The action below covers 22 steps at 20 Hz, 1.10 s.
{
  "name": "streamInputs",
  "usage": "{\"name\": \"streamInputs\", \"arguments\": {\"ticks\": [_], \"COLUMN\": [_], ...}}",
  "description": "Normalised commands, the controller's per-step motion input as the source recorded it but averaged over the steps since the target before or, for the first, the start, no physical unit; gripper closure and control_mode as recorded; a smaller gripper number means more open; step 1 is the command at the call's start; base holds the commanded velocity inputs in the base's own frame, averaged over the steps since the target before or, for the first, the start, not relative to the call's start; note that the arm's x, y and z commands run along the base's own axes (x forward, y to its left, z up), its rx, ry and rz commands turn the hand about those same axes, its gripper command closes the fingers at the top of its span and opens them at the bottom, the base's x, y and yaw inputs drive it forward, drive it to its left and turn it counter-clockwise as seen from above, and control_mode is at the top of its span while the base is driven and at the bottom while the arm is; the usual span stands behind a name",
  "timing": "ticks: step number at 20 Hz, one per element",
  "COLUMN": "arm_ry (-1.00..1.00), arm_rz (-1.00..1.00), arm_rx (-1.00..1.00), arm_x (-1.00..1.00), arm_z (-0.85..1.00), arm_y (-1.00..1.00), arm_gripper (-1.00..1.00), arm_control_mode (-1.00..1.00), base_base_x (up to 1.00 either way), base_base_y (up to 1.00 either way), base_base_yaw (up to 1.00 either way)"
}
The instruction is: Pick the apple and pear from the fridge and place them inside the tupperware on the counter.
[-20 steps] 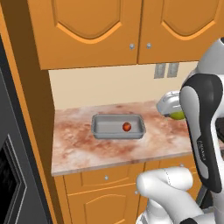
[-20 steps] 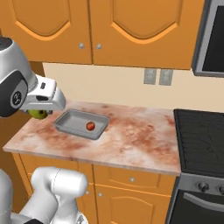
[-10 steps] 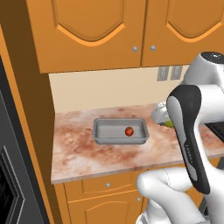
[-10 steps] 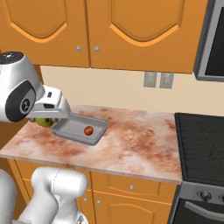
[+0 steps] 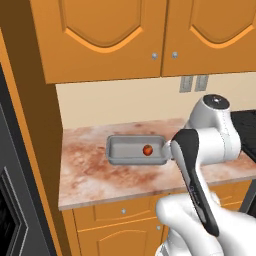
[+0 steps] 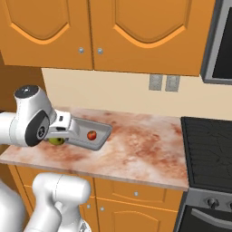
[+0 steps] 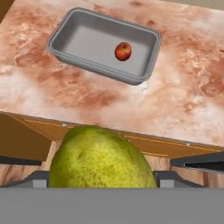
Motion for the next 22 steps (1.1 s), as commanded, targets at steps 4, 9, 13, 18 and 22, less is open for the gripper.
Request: {"name": "streamInputs", "arguments": {"ticks": [4,9,13,18,22], "arm_ry": [0.0,0.01,0.0,0.01,0.03], "arm_rz": [0.0,0.01,0.0,0.0,0.0], "arm_rx": [0.0,0.0,0.0,0.0,0.0], "arm_x": [0.58,0.61,0.63,0.63,0.63], "arm_z": [-0.52,-0.37,-0.29,-0.26,-0.24], "arm_y": [0.16,0.18,0.21,0.24,0.19], "arm_gripper": [1.0,1.0,1.0,1.0,1.0], "arm_control_mode": [-1.0,-1.0,-1.0,-1.0,-1.0], "base_base_x": [0.0,0.0,0.0,0.0,0.0], "base_base_y": [0.0,0.0,0.0,0.0,0.0], "base_base_yaw": [0.0,0.0,0.0,0.0,0.0]}}
